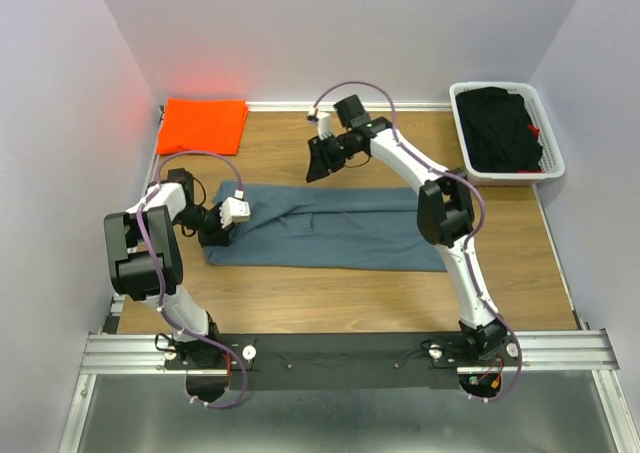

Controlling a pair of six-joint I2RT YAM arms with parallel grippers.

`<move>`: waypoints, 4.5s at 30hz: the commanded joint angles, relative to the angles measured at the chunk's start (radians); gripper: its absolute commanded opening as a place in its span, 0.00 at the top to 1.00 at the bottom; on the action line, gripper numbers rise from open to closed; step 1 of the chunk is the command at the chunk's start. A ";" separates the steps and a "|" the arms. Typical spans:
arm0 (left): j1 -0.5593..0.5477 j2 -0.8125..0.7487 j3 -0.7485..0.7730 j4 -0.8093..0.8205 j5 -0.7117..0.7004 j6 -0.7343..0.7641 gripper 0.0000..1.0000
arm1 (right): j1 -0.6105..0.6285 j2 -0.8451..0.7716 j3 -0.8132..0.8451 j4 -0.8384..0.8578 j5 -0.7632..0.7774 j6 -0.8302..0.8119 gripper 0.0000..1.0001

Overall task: Fold and stack the t-shirts
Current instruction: Fold the other side of the tshirt into a rectangle

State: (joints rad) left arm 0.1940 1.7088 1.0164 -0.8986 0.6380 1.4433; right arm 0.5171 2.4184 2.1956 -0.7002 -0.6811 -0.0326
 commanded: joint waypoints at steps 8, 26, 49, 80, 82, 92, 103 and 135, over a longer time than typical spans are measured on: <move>-0.010 -0.084 -0.056 0.021 -0.089 0.118 0.74 | 0.139 0.094 0.040 0.033 -0.089 0.030 0.50; -0.008 -0.225 -0.114 0.006 -0.135 0.195 0.67 | 0.199 -0.074 -0.247 0.038 -0.087 -0.070 0.74; -0.175 -0.270 -0.036 0.150 0.081 -0.299 0.36 | 0.038 -0.427 -0.566 0.012 0.032 -0.096 0.61; -0.462 -0.075 0.037 0.323 0.034 -0.560 0.68 | -0.385 -0.403 -0.680 -0.137 0.408 -0.374 0.58; -0.469 -0.072 0.034 0.320 0.032 -0.558 0.68 | -0.384 -0.413 -0.689 -0.159 0.407 -0.383 0.60; -0.522 -0.098 -0.005 0.317 0.005 -0.523 0.79 | -0.394 -0.487 -0.738 -0.248 0.401 -0.437 0.71; -0.607 -0.091 -0.090 0.332 -0.135 -0.480 0.90 | -0.404 -0.334 -0.488 -0.245 0.328 -0.326 0.70; -0.610 -0.095 -0.092 0.337 -0.173 -0.468 0.92 | -0.404 -0.401 -0.515 -0.257 0.454 -0.348 0.72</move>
State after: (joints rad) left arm -0.4099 1.6306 0.9325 -0.5625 0.4957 0.9604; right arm 0.1177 1.9495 1.5806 -0.9768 -0.2337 -0.4248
